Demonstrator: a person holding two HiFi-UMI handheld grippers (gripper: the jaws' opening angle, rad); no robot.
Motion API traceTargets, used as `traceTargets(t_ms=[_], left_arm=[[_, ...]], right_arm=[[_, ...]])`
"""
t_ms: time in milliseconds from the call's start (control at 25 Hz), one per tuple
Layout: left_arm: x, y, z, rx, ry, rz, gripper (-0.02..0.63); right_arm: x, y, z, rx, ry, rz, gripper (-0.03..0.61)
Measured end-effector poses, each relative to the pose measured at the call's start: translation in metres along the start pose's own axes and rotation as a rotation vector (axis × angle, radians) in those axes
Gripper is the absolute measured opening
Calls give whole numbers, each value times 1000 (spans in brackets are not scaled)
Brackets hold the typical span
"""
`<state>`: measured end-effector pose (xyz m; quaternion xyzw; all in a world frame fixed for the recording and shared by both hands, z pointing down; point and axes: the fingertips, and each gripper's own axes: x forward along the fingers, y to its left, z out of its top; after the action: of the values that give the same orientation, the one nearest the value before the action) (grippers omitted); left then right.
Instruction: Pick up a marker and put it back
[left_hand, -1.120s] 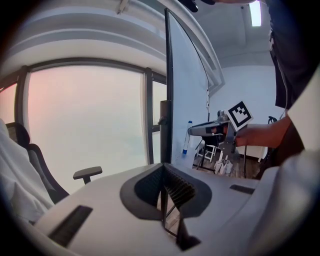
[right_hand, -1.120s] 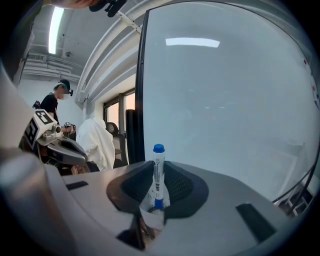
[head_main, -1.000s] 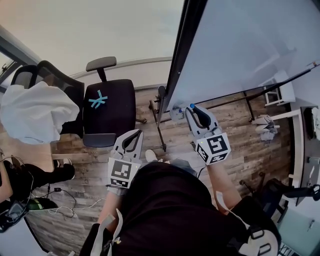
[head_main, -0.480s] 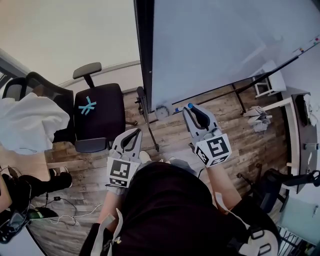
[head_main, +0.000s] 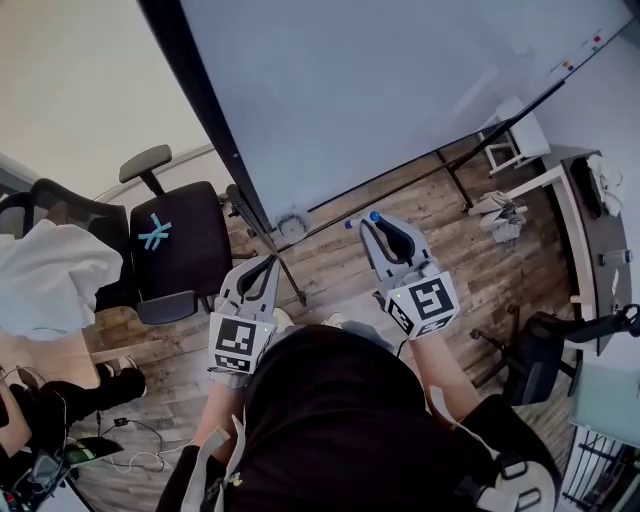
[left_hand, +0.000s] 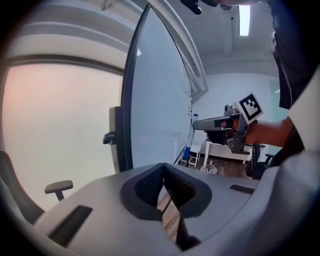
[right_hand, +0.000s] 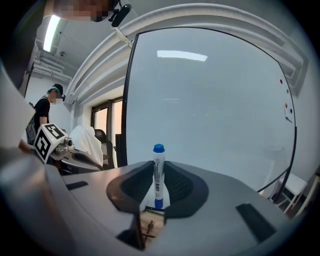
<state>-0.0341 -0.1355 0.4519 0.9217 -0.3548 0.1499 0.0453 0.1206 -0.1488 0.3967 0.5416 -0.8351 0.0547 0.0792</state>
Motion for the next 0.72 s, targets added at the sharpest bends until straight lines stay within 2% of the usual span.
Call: traceTargets(t_ms=[720], left_arm=[[30, -42, 22, 53, -1, -106, 9]], right_arm=[[-68, -32, -18, 40, 16, -130, 77]])
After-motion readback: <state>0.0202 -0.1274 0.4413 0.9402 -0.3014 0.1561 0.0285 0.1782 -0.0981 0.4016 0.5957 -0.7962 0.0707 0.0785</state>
